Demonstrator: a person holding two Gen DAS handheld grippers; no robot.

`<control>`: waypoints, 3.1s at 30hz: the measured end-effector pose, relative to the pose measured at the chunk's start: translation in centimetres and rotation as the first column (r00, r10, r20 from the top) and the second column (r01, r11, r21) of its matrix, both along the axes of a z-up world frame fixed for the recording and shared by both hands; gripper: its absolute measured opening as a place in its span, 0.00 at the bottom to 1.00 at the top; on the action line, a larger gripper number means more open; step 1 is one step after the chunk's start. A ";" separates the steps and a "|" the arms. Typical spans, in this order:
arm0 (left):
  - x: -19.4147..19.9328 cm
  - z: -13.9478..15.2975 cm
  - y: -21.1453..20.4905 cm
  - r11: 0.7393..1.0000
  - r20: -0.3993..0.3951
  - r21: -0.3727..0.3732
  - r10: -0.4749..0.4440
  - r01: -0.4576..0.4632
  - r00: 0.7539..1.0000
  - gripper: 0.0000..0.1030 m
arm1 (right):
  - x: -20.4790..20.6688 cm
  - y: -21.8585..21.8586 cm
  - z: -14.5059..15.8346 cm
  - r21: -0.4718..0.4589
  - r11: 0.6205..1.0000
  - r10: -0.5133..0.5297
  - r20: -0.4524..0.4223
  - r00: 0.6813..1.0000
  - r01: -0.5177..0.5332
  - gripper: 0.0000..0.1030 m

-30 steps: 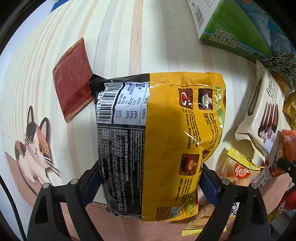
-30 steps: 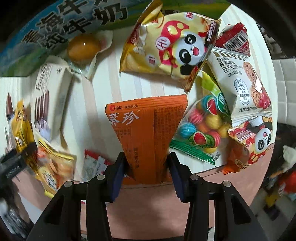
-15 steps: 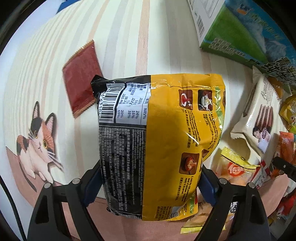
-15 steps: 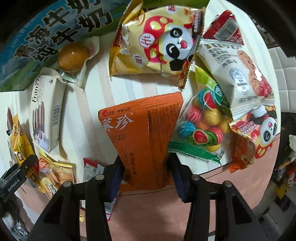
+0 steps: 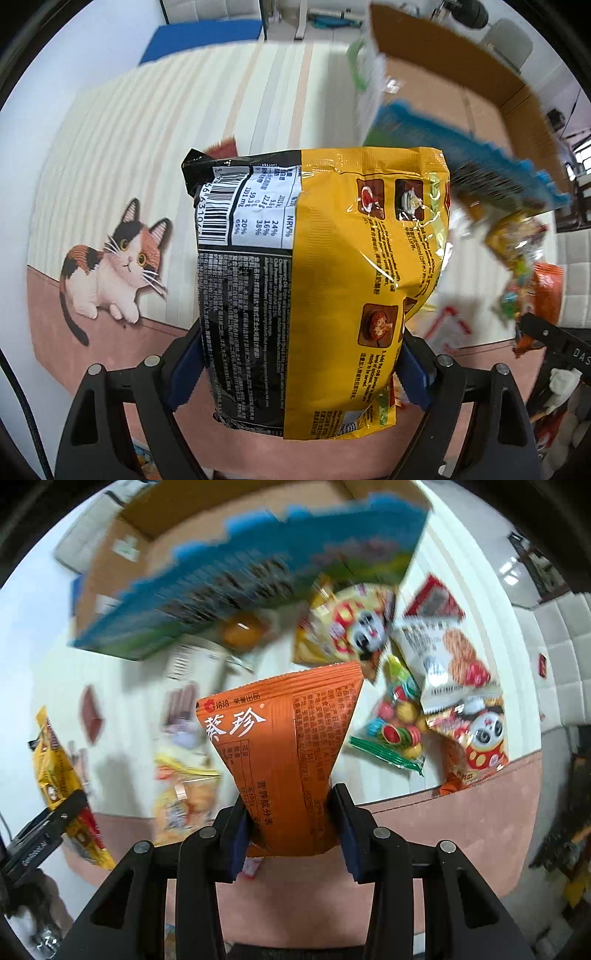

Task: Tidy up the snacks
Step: 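Carry both packets into the cardboard box and open both tools, then grasp the yellow egg-biscuit bag with the left tool while the right tool grasps the red-white strip packet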

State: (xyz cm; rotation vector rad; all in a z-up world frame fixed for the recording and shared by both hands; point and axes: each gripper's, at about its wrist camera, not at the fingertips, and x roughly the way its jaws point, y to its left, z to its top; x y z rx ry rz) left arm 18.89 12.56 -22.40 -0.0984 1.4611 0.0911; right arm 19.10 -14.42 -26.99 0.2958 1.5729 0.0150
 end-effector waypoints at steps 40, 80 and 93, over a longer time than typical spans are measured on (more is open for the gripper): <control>32.4 -6.5 -18.4 0.988 -0.142 -0.126 -0.103 0.085 0.985 0.87 | 29.2 -6.0 -4.1 0.032 0.998 0.062 -0.007 0.998 -0.062 0.44; 7.1 1.8 -12.9 0.974 0.014 0.101 -0.203 0.200 0.979 0.90 | 4.9 -3.9 2.9 0.096 0.995 0.016 -0.024 1.000 -0.013 0.92; 1.3 -11.5 -11.7 0.970 -0.265 0.057 -0.212 0.235 0.941 0.90 | -3.4 -1.2 -7.1 0.172 0.965 -0.152 -0.245 0.957 0.197 0.91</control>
